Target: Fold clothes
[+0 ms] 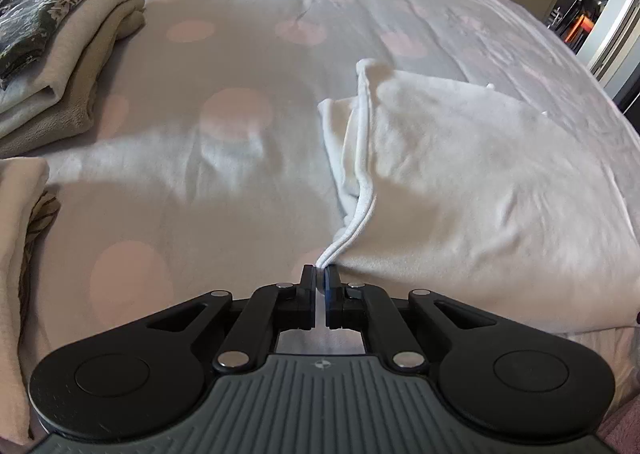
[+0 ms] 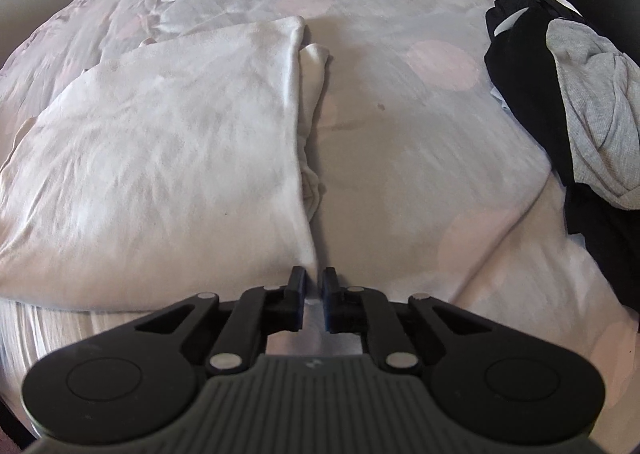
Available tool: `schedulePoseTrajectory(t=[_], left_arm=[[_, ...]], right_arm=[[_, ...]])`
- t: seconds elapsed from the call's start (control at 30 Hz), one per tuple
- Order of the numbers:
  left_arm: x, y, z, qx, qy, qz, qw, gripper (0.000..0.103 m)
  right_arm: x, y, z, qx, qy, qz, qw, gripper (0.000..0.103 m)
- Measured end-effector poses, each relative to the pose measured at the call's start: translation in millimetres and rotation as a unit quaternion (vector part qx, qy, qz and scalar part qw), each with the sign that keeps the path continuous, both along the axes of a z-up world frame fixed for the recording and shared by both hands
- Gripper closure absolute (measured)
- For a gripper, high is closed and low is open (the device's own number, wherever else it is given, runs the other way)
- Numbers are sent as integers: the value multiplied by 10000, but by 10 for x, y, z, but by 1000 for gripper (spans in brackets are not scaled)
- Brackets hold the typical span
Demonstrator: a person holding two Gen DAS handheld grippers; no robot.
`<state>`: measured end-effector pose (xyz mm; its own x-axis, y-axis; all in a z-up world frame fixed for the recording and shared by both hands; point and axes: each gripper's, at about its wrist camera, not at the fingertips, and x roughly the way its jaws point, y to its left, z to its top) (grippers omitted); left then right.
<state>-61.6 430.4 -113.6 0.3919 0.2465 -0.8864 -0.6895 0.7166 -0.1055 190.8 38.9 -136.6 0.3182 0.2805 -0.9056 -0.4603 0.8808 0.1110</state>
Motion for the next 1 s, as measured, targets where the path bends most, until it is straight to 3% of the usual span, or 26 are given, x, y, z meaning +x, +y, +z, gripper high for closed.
schedulePoseTrajectory(t=[0.17,0.33,0.47,0.6,0.77,0.9,1.0], left_arm=[[43,53,-150,107,817,253,9963,103],[-123,139,-61,-263,109,445,9986,103],[-135,178,-23,-270,-154,635,9975,103],[-130,183,15,-274,-407,662,9966,95],[-42,143,31,-207,-495,451,9975,87],[53,103,37,-100,-539,243,9982,77],[158,82,41,118,-490,70,9987,75]], right_arm=[[-3,34,-24,-150,22,15,9999,93],[-13,-27,14,-4,5,-88,10000,92],[-43,-172,105,465,-78,-239,9986,90],[-33,-249,158,844,-58,-386,9957,73],[22,-162,139,901,97,-321,9954,58],[61,-139,124,979,245,-315,9944,54],[112,-198,136,1202,327,-512,9909,53]])
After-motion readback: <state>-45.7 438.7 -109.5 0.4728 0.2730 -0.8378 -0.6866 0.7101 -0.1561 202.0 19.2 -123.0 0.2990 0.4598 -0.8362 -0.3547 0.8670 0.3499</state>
